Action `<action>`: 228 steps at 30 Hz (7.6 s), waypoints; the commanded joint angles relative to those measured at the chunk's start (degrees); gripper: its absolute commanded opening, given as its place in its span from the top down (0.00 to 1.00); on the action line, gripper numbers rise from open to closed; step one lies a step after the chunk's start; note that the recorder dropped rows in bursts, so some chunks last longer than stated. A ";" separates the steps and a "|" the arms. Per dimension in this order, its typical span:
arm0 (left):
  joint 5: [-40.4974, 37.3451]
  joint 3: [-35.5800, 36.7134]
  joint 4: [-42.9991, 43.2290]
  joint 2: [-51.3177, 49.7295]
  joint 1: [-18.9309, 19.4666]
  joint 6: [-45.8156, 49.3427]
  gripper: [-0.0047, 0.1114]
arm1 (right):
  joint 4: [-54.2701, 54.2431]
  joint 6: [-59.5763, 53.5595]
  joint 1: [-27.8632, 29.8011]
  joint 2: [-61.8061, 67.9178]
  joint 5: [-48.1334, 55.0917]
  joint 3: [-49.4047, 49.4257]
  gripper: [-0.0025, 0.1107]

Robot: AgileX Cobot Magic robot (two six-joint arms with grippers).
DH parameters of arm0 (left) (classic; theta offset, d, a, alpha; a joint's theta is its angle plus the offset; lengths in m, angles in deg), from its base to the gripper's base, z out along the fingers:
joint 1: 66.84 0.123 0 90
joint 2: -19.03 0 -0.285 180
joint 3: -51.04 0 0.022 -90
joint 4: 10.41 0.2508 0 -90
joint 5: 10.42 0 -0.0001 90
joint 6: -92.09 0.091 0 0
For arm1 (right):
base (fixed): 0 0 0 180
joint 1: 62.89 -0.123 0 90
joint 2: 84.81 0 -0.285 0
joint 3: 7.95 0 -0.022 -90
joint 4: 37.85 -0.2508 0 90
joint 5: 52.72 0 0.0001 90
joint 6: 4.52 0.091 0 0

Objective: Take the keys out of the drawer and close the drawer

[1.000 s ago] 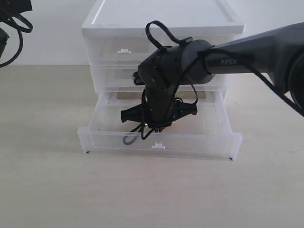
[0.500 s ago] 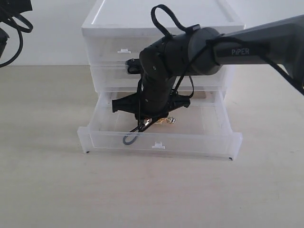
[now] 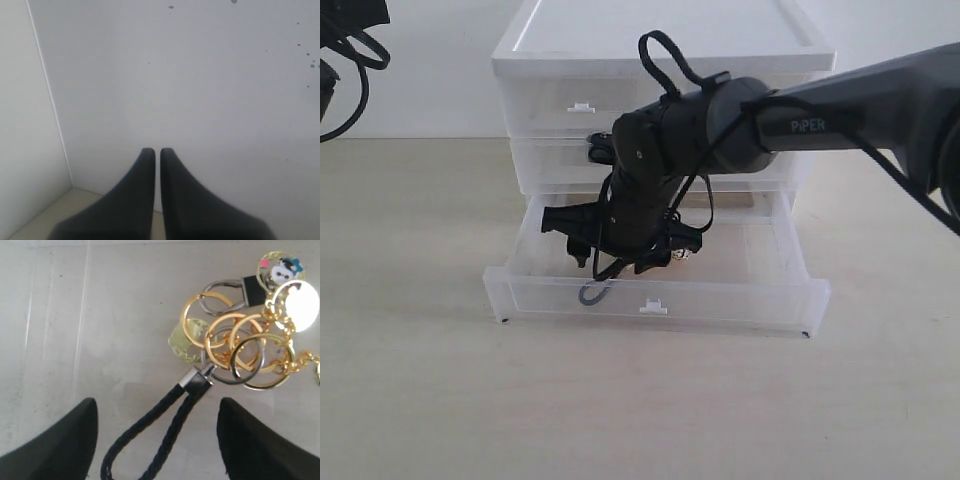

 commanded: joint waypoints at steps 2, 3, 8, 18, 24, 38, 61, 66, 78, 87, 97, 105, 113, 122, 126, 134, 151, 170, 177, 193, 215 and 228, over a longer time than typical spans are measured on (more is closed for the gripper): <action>-0.40 0.17 -0.17 0.43 -0.13 0.07 0.92 | -1.84 0.33 0.32 1.89 1.07 0.24 0.43; -0.40 0.17 -0.17 0.43 -0.13 0.07 0.92 | -1.98 0.49 0.32 2.16 2.08 0.24 0.43; -0.37 0.17 -0.17 0.43 -0.13 -0.17 0.92 | -2.41 0.78 0.44 4.46 10.61 -1.09 0.49; -0.37 0.17 -0.17 0.43 -0.13 -0.17 0.92 | -0.59 -1.49 0.66 5.08 17.00 -4.65 0.82; -0.37 0.17 -0.17 0.43 -0.13 -0.17 0.92 | -0.59 -5.65 0.80 5.08 17.31 -5.37 0.91; -0.37 0.17 -0.17 0.43 -0.13 -0.17 0.92 | 10.43 -8.47 1.48 2.22 23.04 -5.55 0.98; -0.37 0.17 0.30 0.43 -0.13 -0.16 0.92 | 3.85 -16.98 1.02 -6.20 22.39 -5.55 0.90; -0.37 0.17 0.30 0.43 -0.13 -0.16 0.92 | 3.47 -14.46 1.02 -2.60 22.06 -5.55 0.34; -0.53 0.17 0.28 0.43 -0.13 -0.16 0.92 | 2.73 -7.99 1.55 5.16 26.51 -5.55 0.64; -1.66 0.17 0.28 0.43 -0.13 -0.16 0.92 | 7.52 -11.73 1.55 3.65 26.25 -5.55 0.98; -1.72 0.17 0.68 0.43 -0.13 -0.16 0.92 | 9.73 -13.79 0.67 -3.30 23.10 -5.55 0.98; -1.71 0.17 0.78 0.43 -0.13 -0.16 0.92 | 10.26 -15.14 -0.44 -7.49 22.74 -5.55 0.98; -2.28 0.17 1.23 0.32 -0.13 -0.16 0.92 | 11.68 -15.67 -2.13 -12.28 22.48 -5.55 0.98; -3.17 0.17 2.22 0.32 -0.13 -0.16 0.92 | 17.30 -15.67 -6.33 -17.65 26.12 -5.55 0.98; -3.17 0.17 2.22 0.32 -0.13 -0.16 0.92 | 18.95 -15.56 -8.96 -20.65 28.45 -5.55 0.98; -3.17 0.17 2.47 0.32 -0.13 -0.16 0.92 | 25.95 -11.42 -16.33 -27.70 35.18 -1.87 0.98; -8.44 0.17 2.85 0.32 -0.13 -0.16 0.92 | 29.08 8.23 -24.03 -35.57 15.53 38.02 0.98; -14.49 0.17 6.42 0.44 -0.13 9.44 0.92 | 36.27 10.11 -17.14 -38.26 21.15 41.16 0.98; -13.65 0.17 3.11 0.44 -0.13 9.46 0.92 | 41.10 14.35 -17.14 -45.33 20.17 41.16 0.98; -18.88 0.17 2.78 0.44 -0.13 4.09 0.92 | 40.81 13.87 -17.14 -47.55 19.48 41.16 0.98; -62.12 28.04 3.30 19.23 -4.77 -10.95 0.92 | 47.11 26.45 2.18 -46.47 -21.96 59.07 0.98; -47.42 28.33 4.95 10.15 -18.54 -14.47 0.92 | 49.26 26.98 2.18 -38.89 -28.09 59.07 0.98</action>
